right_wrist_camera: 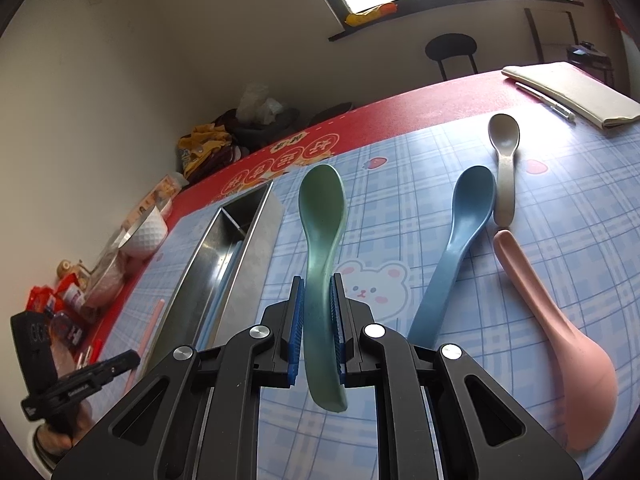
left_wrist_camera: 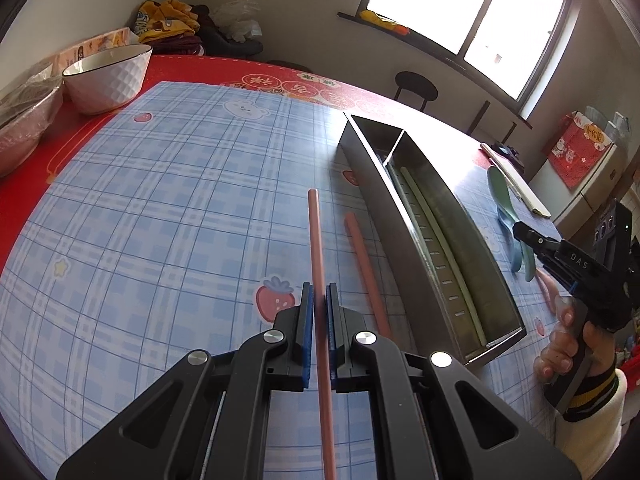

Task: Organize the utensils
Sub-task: 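Lift the pink chopstick toward the caddy with left tool while right tool lifts the green spoon, then lower the pink chopstick into the caddy and open the left tool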

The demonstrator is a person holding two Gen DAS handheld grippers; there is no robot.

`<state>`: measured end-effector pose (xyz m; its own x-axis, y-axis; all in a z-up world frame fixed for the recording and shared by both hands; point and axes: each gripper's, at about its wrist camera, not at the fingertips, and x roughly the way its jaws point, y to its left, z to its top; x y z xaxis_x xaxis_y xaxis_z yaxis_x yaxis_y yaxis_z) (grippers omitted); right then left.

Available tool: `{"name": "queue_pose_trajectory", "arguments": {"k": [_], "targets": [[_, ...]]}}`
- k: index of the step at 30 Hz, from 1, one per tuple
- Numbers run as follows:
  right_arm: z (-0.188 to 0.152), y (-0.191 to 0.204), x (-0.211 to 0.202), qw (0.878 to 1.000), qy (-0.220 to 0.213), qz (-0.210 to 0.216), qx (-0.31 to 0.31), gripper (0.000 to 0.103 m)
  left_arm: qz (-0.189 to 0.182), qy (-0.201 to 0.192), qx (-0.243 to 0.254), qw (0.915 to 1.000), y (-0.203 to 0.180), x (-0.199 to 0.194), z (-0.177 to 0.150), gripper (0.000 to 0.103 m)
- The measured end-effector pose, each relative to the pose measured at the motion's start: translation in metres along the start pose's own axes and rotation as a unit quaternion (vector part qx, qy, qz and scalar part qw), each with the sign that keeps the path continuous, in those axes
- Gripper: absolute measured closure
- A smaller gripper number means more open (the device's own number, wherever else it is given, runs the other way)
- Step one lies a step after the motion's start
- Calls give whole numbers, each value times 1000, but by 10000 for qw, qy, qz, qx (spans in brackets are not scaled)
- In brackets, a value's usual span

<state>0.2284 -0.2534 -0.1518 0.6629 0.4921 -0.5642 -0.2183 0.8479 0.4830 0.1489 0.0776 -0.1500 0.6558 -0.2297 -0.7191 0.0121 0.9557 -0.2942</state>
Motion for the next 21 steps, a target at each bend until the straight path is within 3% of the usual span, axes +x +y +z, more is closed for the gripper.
{"name": "queue_pose_trajectory", "arguments": {"k": [7, 14, 21], "targets": [[1, -2, 0, 10000, 12, 9, 53, 90, -192, -135, 37, 9997, -29, -15, 30, 97], [1, -6, 0, 9999, -8, 22, 157, 90, -406, 79, -114, 9991, -74, 21, 65, 97], [1, -7, 2, 9998, 36, 74, 195, 90, 77, 396, 17, 9992, -104, 74, 88, 97]]}}
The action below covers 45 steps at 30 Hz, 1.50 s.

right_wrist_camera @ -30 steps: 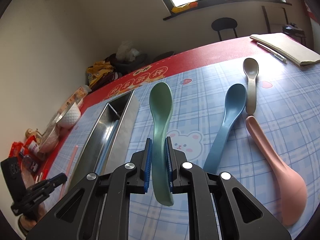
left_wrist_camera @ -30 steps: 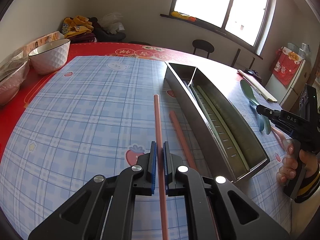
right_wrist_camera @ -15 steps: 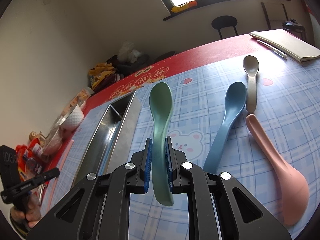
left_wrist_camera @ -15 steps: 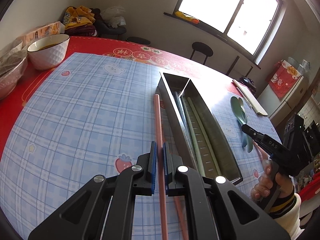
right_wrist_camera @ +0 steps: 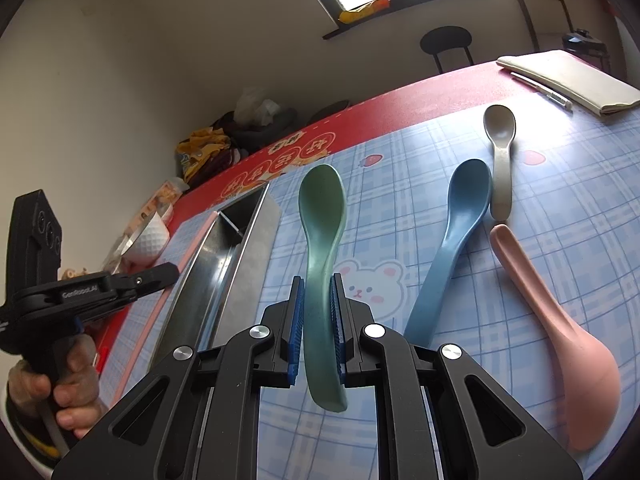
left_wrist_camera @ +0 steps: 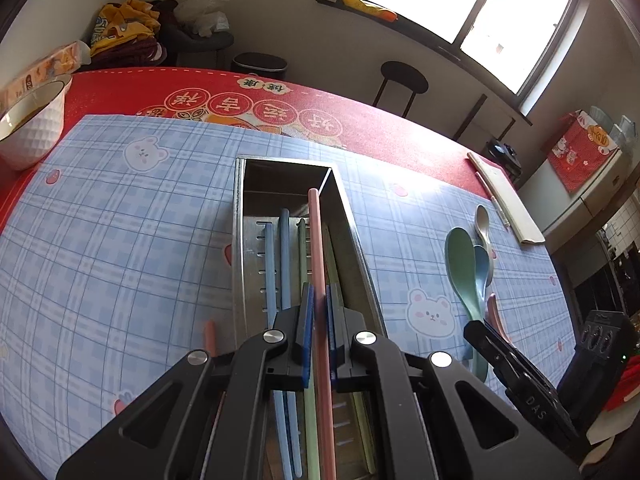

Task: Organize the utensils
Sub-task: 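Lower the pink chopstick into the caddy and open the left tool, then lower the green spoon into the caddy and open right tool while left tool moves to another chopstick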

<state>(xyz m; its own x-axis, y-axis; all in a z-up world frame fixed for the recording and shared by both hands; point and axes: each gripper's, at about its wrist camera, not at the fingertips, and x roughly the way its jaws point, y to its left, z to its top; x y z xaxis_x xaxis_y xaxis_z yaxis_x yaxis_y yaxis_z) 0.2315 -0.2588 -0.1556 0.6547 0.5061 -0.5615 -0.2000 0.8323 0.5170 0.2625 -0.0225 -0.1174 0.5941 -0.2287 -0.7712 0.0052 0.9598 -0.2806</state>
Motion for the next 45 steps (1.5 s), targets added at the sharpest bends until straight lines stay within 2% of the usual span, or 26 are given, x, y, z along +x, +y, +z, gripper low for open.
{"name": "queue_pose_trajectory", "arguments": {"k": [9, 12, 18, 19, 21, 22, 26, 29, 31, 34, 35, 42, 45], "targets": [[2, -4, 4, 9999, 73, 47, 79, 90, 446, 310, 236, 9982, -7, 35, 3, 97], [3, -5, 5, 9999, 86, 58, 83, 90, 400, 460, 182, 9980, -3, 38, 3, 95], [2, -7, 5, 9998, 72, 76, 143, 90, 202, 348, 329, 9986, -6, 21, 0, 84], [2, -7, 5, 9998, 76, 80, 139, 90, 127, 304, 407, 9986, -8, 14, -2, 80], [1, -7, 4, 9999, 76, 84, 126, 90, -119, 124, 602, 9980, -11, -2, -7, 65], [1, -7, 5, 9999, 78, 83, 119, 90, -166, -8, 744, 9971, -12, -11, -11, 64], [1, -7, 5, 9999, 81, 78, 122, 90, 141, -488, 1310, 9901, -9, -35, -30, 56], [1, -8, 5, 9998, 75, 103, 155, 90, 423, -610, 1306, 9887, 10, -40, -44, 46], [1, -9, 5, 9997, 71, 131, 184, 90, 423, -678, 1308, 9882, 23, -42, -52, 36], [1, -7, 2, 9999, 9, 76, 77, 90, 539, -968, 1368, 9844, 38, -45, -60, 15], [0, -4, 2, 10000, -12, 80, 12, 90, 578, -1069, 1345, 9834, 42, -47, -62, 12], [-1, 3, 2, 9999, -48, 10, -117, 90, 361, -1443, 1065, 9831, 66, -50, -65, 8], [-1, 7, 2, 9998, -19, -146, -144, 90, 165, -1594, 886, 9831, 74, -55, -65, 8]]}}
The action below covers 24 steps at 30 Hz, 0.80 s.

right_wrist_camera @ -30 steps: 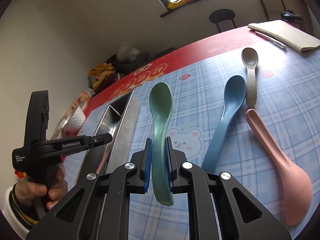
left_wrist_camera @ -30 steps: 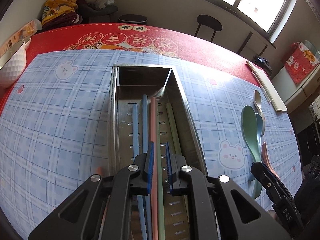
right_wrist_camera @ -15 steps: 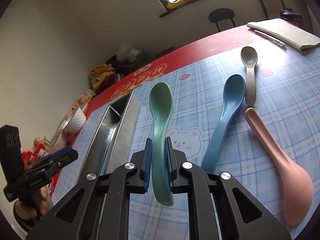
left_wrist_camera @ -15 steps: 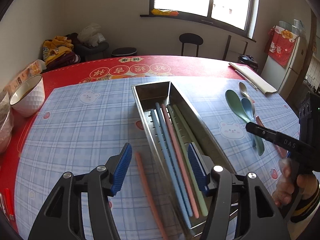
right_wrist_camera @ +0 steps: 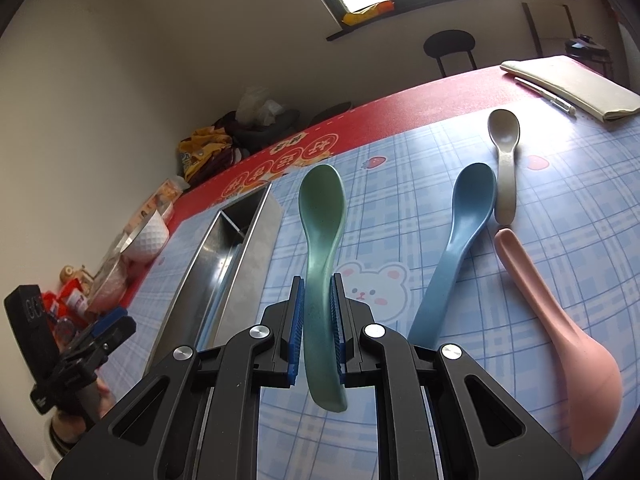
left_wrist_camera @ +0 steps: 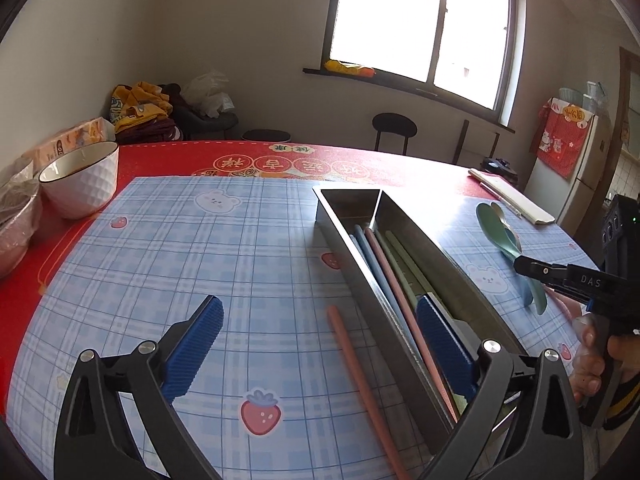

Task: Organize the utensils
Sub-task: 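Lower the green spoon into the caddy and open right tool while left tool moves to another chopstick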

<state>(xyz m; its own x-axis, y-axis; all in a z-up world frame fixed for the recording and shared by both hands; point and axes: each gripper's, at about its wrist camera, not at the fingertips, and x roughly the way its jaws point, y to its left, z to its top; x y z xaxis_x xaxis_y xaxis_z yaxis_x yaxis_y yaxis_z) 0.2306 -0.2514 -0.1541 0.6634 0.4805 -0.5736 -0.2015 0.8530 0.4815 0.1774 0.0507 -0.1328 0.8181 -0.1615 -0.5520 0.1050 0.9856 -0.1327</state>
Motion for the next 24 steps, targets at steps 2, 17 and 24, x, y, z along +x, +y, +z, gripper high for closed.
{"name": "queue_pose_trajectory", "arguments": {"k": [2, 17, 24], "targets": [[1, 6, 2, 9995, 44, -289, -96, 90, -27, 40, -106, 9999, 4, 1, 0, 8], [31, 109, 65, 9949, 825, -452, -371, 90, 23, 139, -455, 9989, 14, 0, -3, 6], [31, 115, 92, 9894, 1121, -837, -386, 90, 18, 308, -872, 9957, 30, 5, -3, 6]]}}
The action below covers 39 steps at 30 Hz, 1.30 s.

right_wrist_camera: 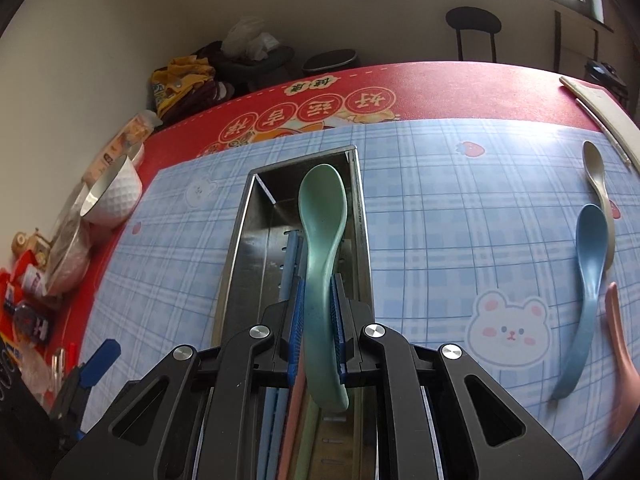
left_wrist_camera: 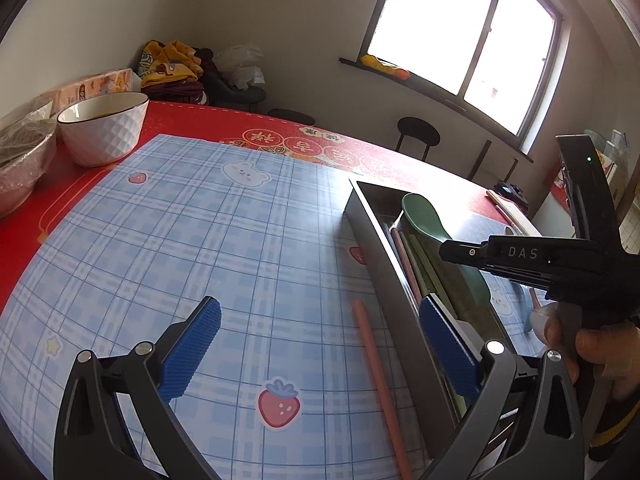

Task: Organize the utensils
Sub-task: 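Lower the green spoon into the caddy and open right tool while left tool moves to another chopstick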

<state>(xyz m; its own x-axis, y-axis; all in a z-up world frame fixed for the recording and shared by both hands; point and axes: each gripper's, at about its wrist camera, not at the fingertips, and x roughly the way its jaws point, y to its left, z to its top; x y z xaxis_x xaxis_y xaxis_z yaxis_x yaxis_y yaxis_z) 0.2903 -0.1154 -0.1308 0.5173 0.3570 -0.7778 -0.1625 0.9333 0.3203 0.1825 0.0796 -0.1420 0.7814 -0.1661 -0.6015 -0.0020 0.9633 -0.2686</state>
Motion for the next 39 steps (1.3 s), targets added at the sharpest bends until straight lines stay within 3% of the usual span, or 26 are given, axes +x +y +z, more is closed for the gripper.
{"name": "queue_pose_trajectory", "arguments": {"k": [14, 20, 27, 35, 39], "targets": [[2, 12, 19, 9989, 410, -157, -177, 89, -62, 64, -40, 10000, -1, -1, -1, 6], [0, 13, 17, 9989, 385, -141, -243, 87, -92, 94, -147, 9998, 4, 0, 0, 6], [-14, 5, -20, 9979, -263, 285, -521, 86, -95, 93, -206, 9997, 7, 1, 1, 6], [-46, -31, -60, 9880, -895, -113, -1256, 86, -51, 116, -103, 9999, 5, 2, 1, 6], [-55, -58, -68, 9870, -1129, -214, -1125, 86, -35, 98, -190, 9998, 7, 4, 0, 6]]}}
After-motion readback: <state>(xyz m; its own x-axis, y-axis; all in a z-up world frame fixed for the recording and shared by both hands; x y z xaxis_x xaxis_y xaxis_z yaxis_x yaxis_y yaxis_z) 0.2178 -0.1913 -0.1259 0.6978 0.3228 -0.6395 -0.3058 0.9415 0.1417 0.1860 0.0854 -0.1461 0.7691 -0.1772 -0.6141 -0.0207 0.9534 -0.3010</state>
